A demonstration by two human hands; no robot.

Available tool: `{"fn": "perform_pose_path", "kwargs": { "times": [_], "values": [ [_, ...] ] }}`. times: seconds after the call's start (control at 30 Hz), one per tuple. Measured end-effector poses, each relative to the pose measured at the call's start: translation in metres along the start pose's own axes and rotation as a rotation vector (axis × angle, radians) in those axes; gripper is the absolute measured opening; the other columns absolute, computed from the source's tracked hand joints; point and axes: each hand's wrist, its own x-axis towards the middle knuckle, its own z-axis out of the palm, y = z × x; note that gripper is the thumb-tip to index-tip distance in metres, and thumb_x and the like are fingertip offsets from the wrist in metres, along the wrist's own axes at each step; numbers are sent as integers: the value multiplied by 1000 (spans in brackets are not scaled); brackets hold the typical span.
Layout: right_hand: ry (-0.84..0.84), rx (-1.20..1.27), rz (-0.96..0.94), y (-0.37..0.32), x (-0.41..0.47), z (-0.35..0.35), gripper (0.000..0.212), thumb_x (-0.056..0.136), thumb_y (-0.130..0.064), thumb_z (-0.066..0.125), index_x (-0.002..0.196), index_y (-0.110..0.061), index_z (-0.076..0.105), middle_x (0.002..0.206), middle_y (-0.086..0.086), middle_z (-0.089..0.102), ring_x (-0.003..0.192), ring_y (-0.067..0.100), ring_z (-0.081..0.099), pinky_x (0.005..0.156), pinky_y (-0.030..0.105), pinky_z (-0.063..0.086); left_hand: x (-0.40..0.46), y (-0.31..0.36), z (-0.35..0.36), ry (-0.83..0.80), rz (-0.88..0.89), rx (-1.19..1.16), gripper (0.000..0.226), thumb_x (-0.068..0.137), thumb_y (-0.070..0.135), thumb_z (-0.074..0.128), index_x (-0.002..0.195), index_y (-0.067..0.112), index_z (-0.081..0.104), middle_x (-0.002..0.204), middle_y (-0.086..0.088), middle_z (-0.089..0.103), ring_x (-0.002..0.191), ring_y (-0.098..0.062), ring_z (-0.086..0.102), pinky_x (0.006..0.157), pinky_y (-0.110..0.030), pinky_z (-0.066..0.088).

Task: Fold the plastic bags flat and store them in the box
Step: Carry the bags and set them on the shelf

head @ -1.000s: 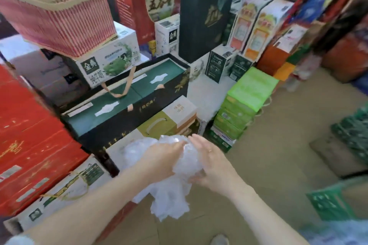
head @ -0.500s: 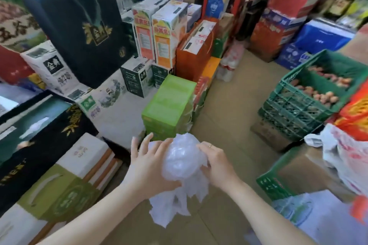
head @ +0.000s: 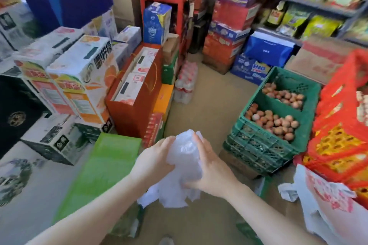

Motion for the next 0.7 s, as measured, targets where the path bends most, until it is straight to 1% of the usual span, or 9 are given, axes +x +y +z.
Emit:
{"fn": "perform_pose_path", "kwargs": {
  "times": [0.07, 0.17, 0.2, 0.27, 0.33, 0.4, 0.5, 0.63, 0.7],
  "values": [
    [101, -125, 48, 24, 49, -30, 110, 71, -56, 69, 143, -42, -12, 155, -8, 8, 128, 21, 41, 76, 30, 43, 62, 10, -9, -61, 73, 37, 58, 78, 19, 58, 132, 17, 37, 130, 1, 49, 107, -30, 55, 80, -36, 46],
    [158, -281, 118, 66, 115, -72, 80, 81, -45, 62, 145, -25, 19, 143, 1, 37, 117, 29, 51, 77, 35, 44, 146, 19, -8, -128, 183, 76, 55, 80, 20, 56, 132, 15, 37, 126, -2, 50, 102, -31, 56, 80, -39, 47],
    [159, -293, 133, 81, 133, -84, 68, 82, -40, 60, 140, -22, 28, 137, 1, 45, 113, 30, 54, 76, 35, 43, 173, 18, -4, -128, 208, 82, 59, 79, 25, 55, 134, 17, 35, 126, -2, 50, 100, -30, 57, 78, -39, 48],
    [180, -302, 177, 114, 172, -109, 50, 83, -34, 57, 127, -19, 40, 124, 2, 56, 106, 32, 57, 71, 35, 41, 224, 20, 6, -119, 226, 83, 74, 69, 48, 47, 137, 23, 31, 121, 2, 51, 95, -26, 59, 72, -35, 49],
    [224, -327, 218, 152, 213, -139, 38, 83, -30, 56, 117, -16, 45, 114, 2, 60, 101, 33, 59, 68, 35, 40, 275, 29, 17, -84, 215, 24, 92, 57, 67, 41, 139, 28, 27, 117, 5, 52, 95, -20, 58, 70, -31, 47],
    [284, -314, 250, 186, 255, -173, 31, 84, -27, 55, 111, -14, 47, 109, 4, 61, 99, 35, 59, 68, 37, 42, 327, 47, 25, -73, 171, -53, 101, 52, 71, 52, 140, 33, 19, 121, 7, 49, 101, -17, 56, 76, -31, 49],
    [385, -278, 260, 230, 322, -232, 27, 85, -25, 55, 107, -12, 47, 104, 8, 61, 95, 37, 59, 67, 39, 41, 426, 77, 29, -32, 53, -169, 97, 66, 52, 69, 141, 37, 11, 129, 8, 41, 102, -16, 57, 74, -29, 50],
    [505, -154, 315, 282, 411, -307, 27, 83, -17, 57, 108, -10, 50, 101, 10, 60, 94, 37, 56, 65, 37, 35, 575, 89, 14, 3, 66, -163, 82, 77, 39, 64, 142, 40, 14, 135, 6, 41, 109, -25, 56, 82, -40, 48],
    [521, -119, 309, 306, 457, -336, 29, 83, -17, 58, 110, -12, 50, 100, 9, 61, 95, 36, 56, 65, 35, 33, 641, 87, 4, 11, 120, -77, 78, 79, 39, 63, 142, 40, 16, 130, 4, 45, 102, -28, 58, 78, -38, 48]
  ]
}}
